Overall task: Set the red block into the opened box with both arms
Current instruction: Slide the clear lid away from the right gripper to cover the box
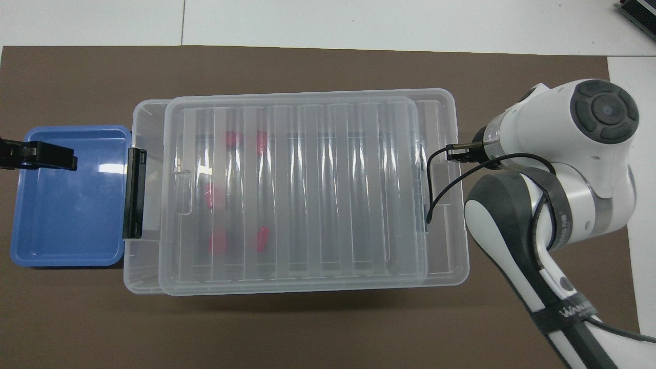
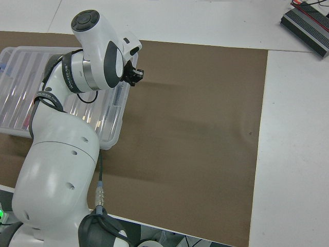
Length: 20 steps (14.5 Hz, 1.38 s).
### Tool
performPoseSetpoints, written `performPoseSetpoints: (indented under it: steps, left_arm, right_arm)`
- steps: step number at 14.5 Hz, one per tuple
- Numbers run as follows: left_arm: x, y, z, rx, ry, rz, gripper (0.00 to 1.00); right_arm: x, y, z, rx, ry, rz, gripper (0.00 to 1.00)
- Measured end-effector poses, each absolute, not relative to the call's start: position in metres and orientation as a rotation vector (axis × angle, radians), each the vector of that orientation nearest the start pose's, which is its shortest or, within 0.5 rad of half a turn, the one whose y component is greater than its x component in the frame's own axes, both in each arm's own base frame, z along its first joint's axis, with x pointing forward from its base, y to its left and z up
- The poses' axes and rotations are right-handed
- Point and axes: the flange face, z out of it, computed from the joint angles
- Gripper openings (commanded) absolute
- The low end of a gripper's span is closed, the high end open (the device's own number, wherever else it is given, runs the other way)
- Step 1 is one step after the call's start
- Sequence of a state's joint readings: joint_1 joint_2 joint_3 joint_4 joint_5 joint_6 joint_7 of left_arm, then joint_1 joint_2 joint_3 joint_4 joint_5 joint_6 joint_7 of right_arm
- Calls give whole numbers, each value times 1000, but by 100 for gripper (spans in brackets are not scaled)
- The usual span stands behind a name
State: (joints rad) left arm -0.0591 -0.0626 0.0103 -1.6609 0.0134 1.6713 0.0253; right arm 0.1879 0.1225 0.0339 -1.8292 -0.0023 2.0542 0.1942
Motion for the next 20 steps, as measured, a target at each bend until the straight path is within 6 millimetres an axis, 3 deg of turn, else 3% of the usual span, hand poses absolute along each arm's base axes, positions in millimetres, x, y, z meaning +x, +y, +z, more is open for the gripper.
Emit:
performPoseSetpoints:
  steps: [20]
  left_arm:
    - [544,-25,625,-3125,117,-114,100]
  right_arm:
    - [599,158,462,-3088,-79,-227,0]
